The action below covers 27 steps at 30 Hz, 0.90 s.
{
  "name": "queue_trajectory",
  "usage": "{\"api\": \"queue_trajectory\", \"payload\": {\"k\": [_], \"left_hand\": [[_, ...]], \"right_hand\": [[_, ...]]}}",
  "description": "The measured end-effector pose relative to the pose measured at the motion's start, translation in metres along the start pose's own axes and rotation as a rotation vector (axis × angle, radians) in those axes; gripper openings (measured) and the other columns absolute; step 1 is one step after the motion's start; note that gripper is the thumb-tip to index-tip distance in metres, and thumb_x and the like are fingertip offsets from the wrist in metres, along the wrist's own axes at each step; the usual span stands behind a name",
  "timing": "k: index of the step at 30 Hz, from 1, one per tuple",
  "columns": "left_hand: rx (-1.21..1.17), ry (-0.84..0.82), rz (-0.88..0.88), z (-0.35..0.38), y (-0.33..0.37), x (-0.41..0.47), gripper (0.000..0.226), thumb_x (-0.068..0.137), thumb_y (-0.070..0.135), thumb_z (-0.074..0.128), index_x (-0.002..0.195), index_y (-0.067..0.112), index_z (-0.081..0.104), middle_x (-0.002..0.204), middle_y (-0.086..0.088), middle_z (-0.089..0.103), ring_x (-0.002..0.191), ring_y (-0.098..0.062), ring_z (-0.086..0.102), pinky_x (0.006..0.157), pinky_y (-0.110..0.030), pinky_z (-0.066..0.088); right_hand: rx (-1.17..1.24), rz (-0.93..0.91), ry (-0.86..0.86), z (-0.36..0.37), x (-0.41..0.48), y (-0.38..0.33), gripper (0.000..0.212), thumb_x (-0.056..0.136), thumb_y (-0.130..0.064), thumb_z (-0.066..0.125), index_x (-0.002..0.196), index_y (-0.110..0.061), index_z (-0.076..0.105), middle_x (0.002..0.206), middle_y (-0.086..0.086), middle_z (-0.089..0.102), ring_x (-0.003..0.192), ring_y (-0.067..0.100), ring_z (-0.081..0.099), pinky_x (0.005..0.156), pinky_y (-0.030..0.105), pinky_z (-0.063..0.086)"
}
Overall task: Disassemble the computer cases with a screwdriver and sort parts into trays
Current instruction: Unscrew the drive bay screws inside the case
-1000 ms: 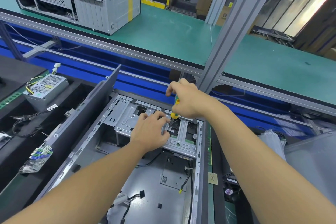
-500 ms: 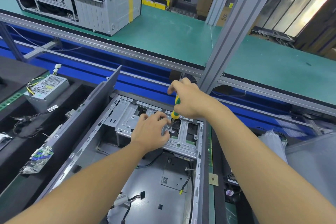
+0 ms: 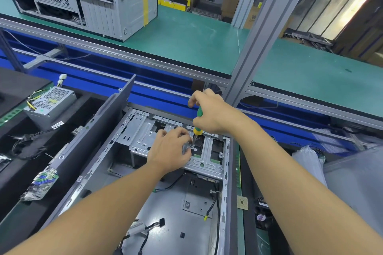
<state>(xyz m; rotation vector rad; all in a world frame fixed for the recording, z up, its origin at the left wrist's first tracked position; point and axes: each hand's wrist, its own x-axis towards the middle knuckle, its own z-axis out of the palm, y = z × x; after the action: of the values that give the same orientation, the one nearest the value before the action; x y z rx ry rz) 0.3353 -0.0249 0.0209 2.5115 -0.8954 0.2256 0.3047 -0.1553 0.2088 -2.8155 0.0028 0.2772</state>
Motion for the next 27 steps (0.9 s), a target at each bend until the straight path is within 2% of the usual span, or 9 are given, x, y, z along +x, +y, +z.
{"api": "queue_trajectory", "payload": {"k": [4, 7, 12, 16, 18, 20, 22, 24, 27], "left_hand": [[0.007, 0.004, 0.003, 0.0, -0.001, 0.0, 0.027, 0.084, 0.046, 0.05, 0.101, 0.034, 0.068, 0.116, 0.02, 0.054, 0.094, -0.002, 0.055, 0.091, -0.033, 0.032], [-0.004, 0.008, 0.002, 0.001, -0.001, -0.001, 0.026, 0.084, 0.046, 0.053, 0.103, 0.034, 0.069, 0.118, 0.019, 0.054, 0.094, -0.002, 0.056, 0.093, -0.031, 0.03], [-0.01, 0.015, -0.002, 0.001, -0.001, -0.001, 0.027, 0.083, 0.046, 0.05, 0.099, 0.035, 0.068, 0.115, 0.02, 0.054, 0.092, -0.001, 0.056, 0.092, -0.031, 0.031], [-0.006, 0.025, -0.002, 0.002, -0.001, -0.001, 0.028, 0.082, 0.048, 0.046, 0.095, 0.035, 0.067, 0.113, 0.02, 0.054, 0.088, -0.002, 0.055, 0.09, -0.03, 0.03], [-0.009, 0.027, -0.002, 0.002, -0.001, -0.001, 0.028, 0.082, 0.048, 0.045, 0.094, 0.035, 0.067, 0.112, 0.02, 0.054, 0.088, -0.002, 0.055, 0.09, -0.03, 0.03], [-0.008, 0.025, 0.002, 0.002, -0.001, -0.001, 0.027, 0.082, 0.047, 0.047, 0.094, 0.034, 0.067, 0.111, 0.02, 0.054, 0.088, -0.001, 0.055, 0.09, -0.031, 0.032], [-0.006, 0.029, 0.006, 0.003, -0.001, -0.001, 0.024, 0.083, 0.046, 0.051, 0.095, 0.033, 0.067, 0.111, 0.02, 0.054, 0.087, -0.001, 0.055, 0.089, -0.03, 0.031], [-0.006, 0.027, 0.002, 0.003, -0.001, -0.001, 0.023, 0.083, 0.044, 0.052, 0.096, 0.034, 0.067, 0.111, 0.02, 0.054, 0.087, -0.001, 0.056, 0.089, -0.029, 0.029], [-0.006, 0.025, 0.004, 0.003, -0.001, -0.001, 0.021, 0.084, 0.043, 0.054, 0.096, 0.032, 0.068, 0.111, 0.02, 0.055, 0.087, -0.002, 0.056, 0.089, -0.03, 0.03]], "right_hand": [[-0.056, 0.03, 0.058, 0.005, 0.0, -0.001, 0.036, 0.093, -0.036, 0.058, 0.124, -0.025, 0.045, 0.118, -0.001, 0.035, 0.115, 0.025, 0.04, 0.078, 0.039, 0.037], [-0.195, 0.133, 0.178, 0.009, 0.0, -0.001, 0.053, 0.1, -0.062, 0.034, 0.135, -0.022, 0.041, 0.13, 0.006, 0.045, 0.096, 0.028, 0.049, 0.072, 0.04, 0.036], [-0.153, 0.086, 0.146, 0.006, -0.002, 0.002, 0.028, 0.105, -0.032, 0.04, 0.13, -0.02, 0.042, 0.125, 0.006, 0.045, 0.091, 0.029, 0.055, 0.071, 0.039, 0.04], [0.012, 0.038, -0.031, -0.002, -0.003, -0.001, 0.041, 0.09, -0.018, 0.059, 0.127, -0.026, 0.045, 0.119, -0.002, 0.03, 0.114, 0.024, 0.038, 0.081, 0.038, 0.038], [0.0, 0.032, -0.036, 0.0, -0.003, -0.002, 0.043, 0.089, -0.022, 0.062, 0.128, -0.026, 0.044, 0.119, -0.002, 0.029, 0.118, 0.025, 0.037, 0.082, 0.038, 0.038], [-0.097, 0.06, 0.029, 0.003, -0.003, -0.002, 0.045, 0.093, -0.042, 0.059, 0.132, -0.026, 0.042, 0.123, 0.001, 0.033, 0.117, 0.029, 0.044, 0.078, 0.04, 0.038], [-0.224, 0.146, 0.118, 0.005, -0.003, -0.002, 0.058, 0.098, -0.063, 0.04, 0.14, -0.023, 0.037, 0.134, 0.007, 0.041, 0.107, 0.032, 0.053, 0.073, 0.04, 0.036], [-0.311, 0.205, 0.169, 0.006, -0.003, -0.002, 0.059, 0.102, -0.061, 0.027, 0.143, -0.019, 0.033, 0.134, 0.011, 0.048, 0.09, 0.033, 0.052, 0.069, 0.04, 0.033], [-0.275, 0.151, 0.167, 0.006, -0.004, -0.001, 0.037, 0.107, -0.038, 0.036, 0.138, -0.018, 0.036, 0.13, 0.011, 0.049, 0.086, 0.031, 0.054, 0.067, 0.039, 0.037]]}}
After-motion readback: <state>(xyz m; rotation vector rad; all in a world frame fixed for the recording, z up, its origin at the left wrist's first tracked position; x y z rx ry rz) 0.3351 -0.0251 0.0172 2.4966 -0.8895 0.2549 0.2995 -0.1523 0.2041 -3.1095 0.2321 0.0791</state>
